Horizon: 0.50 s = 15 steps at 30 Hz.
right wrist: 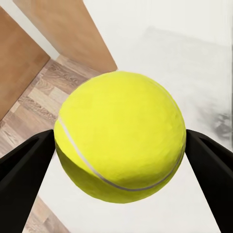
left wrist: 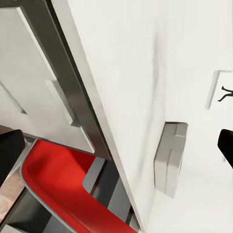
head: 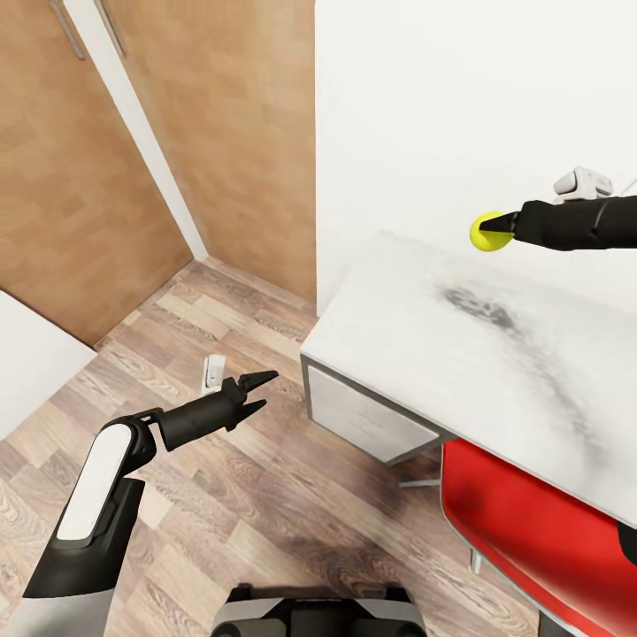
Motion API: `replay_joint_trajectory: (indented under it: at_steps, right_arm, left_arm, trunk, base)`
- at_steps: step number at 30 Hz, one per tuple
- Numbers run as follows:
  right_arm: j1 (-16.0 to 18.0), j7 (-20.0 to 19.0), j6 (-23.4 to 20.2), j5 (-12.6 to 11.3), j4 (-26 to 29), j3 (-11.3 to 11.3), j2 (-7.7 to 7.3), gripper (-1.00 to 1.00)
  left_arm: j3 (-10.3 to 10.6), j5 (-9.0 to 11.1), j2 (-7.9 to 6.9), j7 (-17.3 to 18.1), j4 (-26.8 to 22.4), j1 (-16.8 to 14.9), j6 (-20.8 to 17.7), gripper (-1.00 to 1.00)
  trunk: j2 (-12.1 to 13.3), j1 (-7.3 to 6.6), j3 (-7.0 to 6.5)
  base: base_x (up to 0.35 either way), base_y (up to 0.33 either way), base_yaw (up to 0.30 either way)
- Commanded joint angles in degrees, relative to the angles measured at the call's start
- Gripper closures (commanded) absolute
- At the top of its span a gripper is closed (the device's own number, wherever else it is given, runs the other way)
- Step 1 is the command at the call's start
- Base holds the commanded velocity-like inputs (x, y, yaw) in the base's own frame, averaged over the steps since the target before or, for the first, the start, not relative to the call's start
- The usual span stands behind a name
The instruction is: Put all the toys in the child's room - the three board games (two on the bed and one on the table), the two jigsaw puzzles on the table, and the tennis ball on the table - inside the toy box on the table in the child's room.
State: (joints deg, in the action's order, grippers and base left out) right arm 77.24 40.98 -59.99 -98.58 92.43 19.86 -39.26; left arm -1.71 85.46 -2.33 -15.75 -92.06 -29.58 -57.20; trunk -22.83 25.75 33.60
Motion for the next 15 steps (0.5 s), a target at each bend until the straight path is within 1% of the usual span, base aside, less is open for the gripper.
replay_joint_trajectory:
  at_steps: [1, 5, 10, 13, 14, 15]
  right_arm:
    - [0.1, 0.6, 0.0, -0.6, 0.0, 0.1, -0.13, 1.0]
    - [0.1, 0.6, 0.0, -0.7, 0.0, -0.1, -0.29, 1.0]
    - [0.1, 0.6, 0.0, -1.5, 0.0, -0.8, -0.52, 1.0]
    - [0.1, 0.4, 0.0, -2.2, 0.0, -1.1, -1.3, 1.0]
    - [0.1, 0.4, 0.0, -2.2, 0.0, -1.1, -1.3, 1.0]
    - [0.2, 0.3, 0.0, -2.5, 0.0, -1.2, -1.76, 1.0]
  left_arm:
    - [0.0, 0.6, 0.01, -0.6, 0.0, 0.0, -0.2, -1.0]
    - [0.0, 0.6, 0.03, -0.6, 0.0, 0.0, -0.2, -1.0]
    - [0.0, 0.6, 0.06, -0.7, 0.0, 0.0, -0.2, -1.0]
    - [0.1, 0.6, 0.13, -0.7, 0.0, 0.0, -0.2, -1.0]
    - [0.1, 0.6, 0.13, -0.7, 0.0, 0.0, -0.2, -1.0]
    - [0.1, 0.6, 0.17, -0.7, 0.0, -0.1, -0.2, -1.0]
  trunk:
    - [-0.1, 0.04, -0.02]
    - [-0.1, 0.04, -0.39]
    - [-0.1, 0.04, -0.71]
    - [-0.1, 0.04, -0.8]
    - [-0.1, 0.04, -0.84]
    - [-0.1, 0.04, -0.87]
  base:
    - [0.0, 0.0, 0.0]
    - [0.0, 0.0, 0.002]
    - [0.0, 0.0, 0.027]
    - [0.0, 0.0, -0.039]
    - [0.0, 0.0, -0.082]
    - [0.0, 0.0, -0.119]
